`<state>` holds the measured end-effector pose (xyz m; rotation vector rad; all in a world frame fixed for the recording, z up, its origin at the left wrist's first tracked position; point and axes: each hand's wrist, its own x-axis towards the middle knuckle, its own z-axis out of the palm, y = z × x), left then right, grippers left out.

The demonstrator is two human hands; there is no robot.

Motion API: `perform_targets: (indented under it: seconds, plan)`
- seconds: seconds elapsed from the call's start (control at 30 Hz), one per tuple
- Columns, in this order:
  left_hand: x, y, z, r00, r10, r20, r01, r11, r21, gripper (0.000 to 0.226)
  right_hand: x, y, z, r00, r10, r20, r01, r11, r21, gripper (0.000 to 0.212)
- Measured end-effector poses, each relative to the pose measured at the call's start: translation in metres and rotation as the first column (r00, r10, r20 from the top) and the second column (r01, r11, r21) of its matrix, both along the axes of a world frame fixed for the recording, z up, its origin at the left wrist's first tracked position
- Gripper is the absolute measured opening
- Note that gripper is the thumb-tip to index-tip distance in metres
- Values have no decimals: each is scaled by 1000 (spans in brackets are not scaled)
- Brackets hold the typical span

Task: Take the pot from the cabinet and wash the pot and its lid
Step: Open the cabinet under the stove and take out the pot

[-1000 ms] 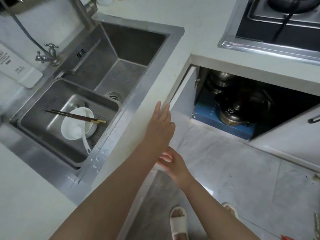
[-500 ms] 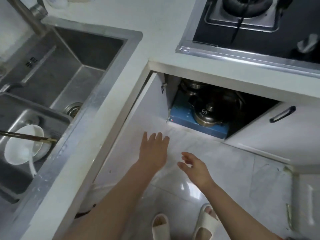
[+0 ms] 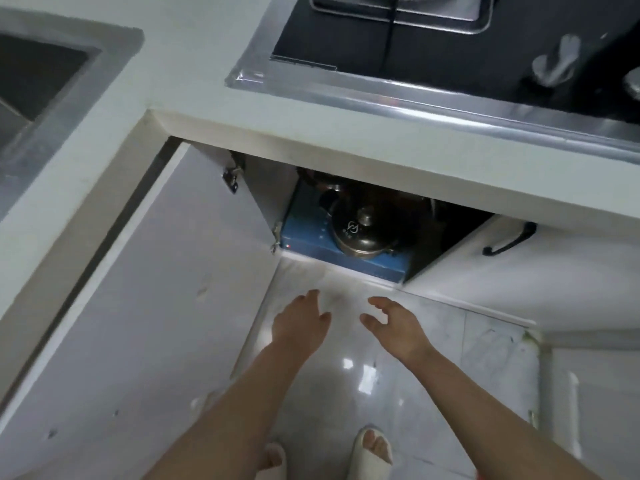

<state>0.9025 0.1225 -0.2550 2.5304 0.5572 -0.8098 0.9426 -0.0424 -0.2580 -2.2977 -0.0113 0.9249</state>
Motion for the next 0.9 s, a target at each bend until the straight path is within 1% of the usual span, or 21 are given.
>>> perform_targets:
  seconds: [0.13, 0.33, 0.4, 0.47, 0.6, 0.7, 0.8, 0.83, 0.9]
  plan:
    - [18, -3, -28, 998, -69, -15, 69, 997, 32, 50, 17, -3, -33, 1000, 18, 0, -18, 997, -73, 47]
    - [42, 13, -70, 971, -234, -50, 238, 968, 83, 47, 32, 1, -76, 1000, -9, -1, 9, 984, -180, 49]
    - [54, 19, -87, 951, -306, -43, 309, 942, 131, 45, 39, 5, -93, 1000, -4, 30, 10, 979, -202, 49]
    - [67, 27, -108, 925, -379, -6, 373, 906, 200, 44, 51, 10, -114, 996, 36, 79, -16, 970, -241, 49]
    - [97, 40, -168, 864, -503, 25, 465, 815, 345, 46, 76, 13, -166, 976, 108, 189, -42, 946, -320, 50]
    - [113, 45, -219, 862, -506, 44, 449, 801, 396, 52, 92, 11, -207, 964, 78, 253, 10, 944, -329, 49]
    - [127, 46, -259, 868, -475, 143, 392, 834, 389, 55, 107, 8, -247, 958, 13, 285, 76, 952, -297, 49]
    - [132, 48, -271, 873, -459, 168, 372, 847, 380, 55, 112, 8, -260, 958, -20, 287, 104, 954, -280, 51]
    - [144, 51, -293, 877, -430, 215, 331, 864, 379, 58, 121, 10, -282, 948, -137, 287, 203, 956, -213, 61]
